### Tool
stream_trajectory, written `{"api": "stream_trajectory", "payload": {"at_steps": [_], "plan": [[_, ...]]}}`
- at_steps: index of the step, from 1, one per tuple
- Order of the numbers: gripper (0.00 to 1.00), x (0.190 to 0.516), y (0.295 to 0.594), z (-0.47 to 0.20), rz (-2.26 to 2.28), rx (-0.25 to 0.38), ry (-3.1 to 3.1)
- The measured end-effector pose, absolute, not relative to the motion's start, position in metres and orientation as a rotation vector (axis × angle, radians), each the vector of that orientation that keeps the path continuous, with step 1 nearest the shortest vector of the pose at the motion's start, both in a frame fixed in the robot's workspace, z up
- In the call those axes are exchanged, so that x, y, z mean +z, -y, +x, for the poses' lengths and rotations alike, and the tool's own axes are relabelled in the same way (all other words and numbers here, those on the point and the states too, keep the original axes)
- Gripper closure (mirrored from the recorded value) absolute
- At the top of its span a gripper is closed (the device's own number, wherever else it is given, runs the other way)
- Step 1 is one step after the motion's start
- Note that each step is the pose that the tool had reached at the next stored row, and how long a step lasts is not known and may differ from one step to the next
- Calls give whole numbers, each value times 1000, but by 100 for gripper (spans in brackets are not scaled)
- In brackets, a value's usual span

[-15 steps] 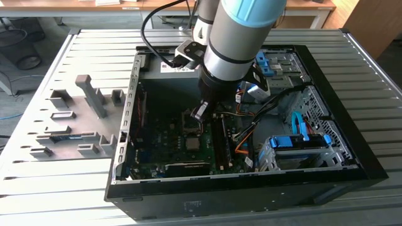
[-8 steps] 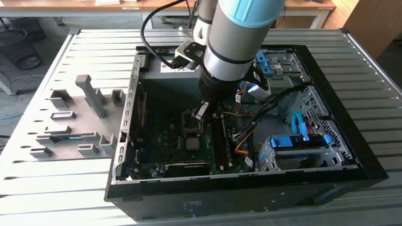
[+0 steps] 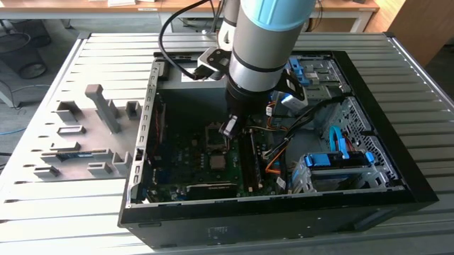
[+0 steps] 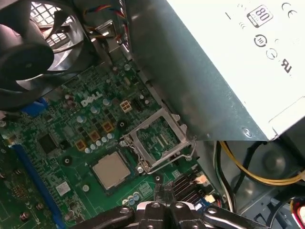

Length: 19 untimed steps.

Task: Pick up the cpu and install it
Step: 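Close the cpu cover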

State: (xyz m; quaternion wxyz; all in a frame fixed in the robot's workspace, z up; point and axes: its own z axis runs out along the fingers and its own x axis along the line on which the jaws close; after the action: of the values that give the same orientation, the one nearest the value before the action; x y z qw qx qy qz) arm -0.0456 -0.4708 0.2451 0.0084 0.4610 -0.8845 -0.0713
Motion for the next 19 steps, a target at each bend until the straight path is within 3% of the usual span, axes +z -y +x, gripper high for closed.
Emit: {"api": "stream_trajectory", "payload": {"at_steps": [5, 19], "plan": [[90, 244, 471, -46, 1457, -336, 2785], [90, 229, 465, -39, 1435, -342, 2799]]}}
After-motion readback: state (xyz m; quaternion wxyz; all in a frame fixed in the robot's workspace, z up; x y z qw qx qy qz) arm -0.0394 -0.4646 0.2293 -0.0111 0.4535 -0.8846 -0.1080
